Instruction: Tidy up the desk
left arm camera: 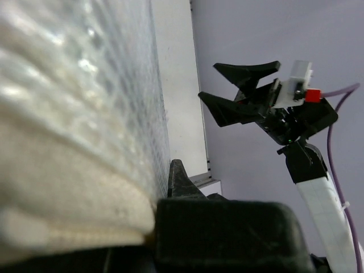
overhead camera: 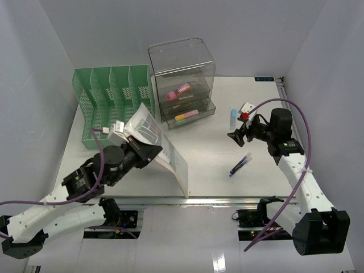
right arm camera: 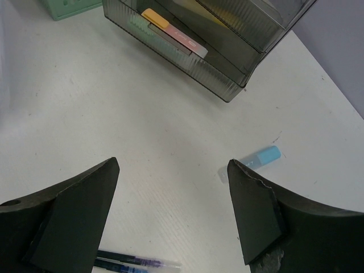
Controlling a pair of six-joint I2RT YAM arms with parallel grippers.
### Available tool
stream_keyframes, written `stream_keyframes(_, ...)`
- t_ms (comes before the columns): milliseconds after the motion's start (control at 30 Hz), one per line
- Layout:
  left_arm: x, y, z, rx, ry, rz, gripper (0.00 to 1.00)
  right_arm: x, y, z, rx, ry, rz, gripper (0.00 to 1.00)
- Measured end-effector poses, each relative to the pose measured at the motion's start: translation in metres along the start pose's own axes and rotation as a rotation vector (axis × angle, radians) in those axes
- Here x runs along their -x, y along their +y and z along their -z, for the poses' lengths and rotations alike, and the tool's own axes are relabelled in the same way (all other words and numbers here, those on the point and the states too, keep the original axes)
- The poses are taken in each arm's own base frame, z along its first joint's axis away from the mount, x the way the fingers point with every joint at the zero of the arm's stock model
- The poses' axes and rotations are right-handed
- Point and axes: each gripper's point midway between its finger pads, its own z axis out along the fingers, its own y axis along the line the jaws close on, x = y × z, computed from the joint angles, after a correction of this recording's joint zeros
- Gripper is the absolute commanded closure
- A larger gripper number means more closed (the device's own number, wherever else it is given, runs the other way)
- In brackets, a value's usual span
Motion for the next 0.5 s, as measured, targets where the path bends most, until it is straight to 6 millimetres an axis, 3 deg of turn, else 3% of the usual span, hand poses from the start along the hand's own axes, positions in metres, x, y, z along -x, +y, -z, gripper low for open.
stream_keyframes(167, 0.059, -0.051, 0.035, -0.001, -0.083, -0.24, 1.0, 0.0, 0.001, 0.0, 0.008, -0.004, -0.003, 0.16)
stream_keyframes(233, 0.08, -0.061, 0.042, 0.041, -0.119, -0.339, 1.0, 0.0, 0.002, -0.001, 0.012, -0.003, -0.006, 0.16)
stream_keyframes(333, 0.097, -0.062, 0.04, 0.124, -0.147, -0.493, 1.0, 0.0, 0.002, -0.001, 0.015, -0.005, -0.006, 0.16)
stream_keyframes(500, 0.107, -0.047, 0.021, 0.234, -0.151, -0.868, 1.0, 0.001, 0.003, -0.001, 0.022, -0.01, -0.008, 0.16)
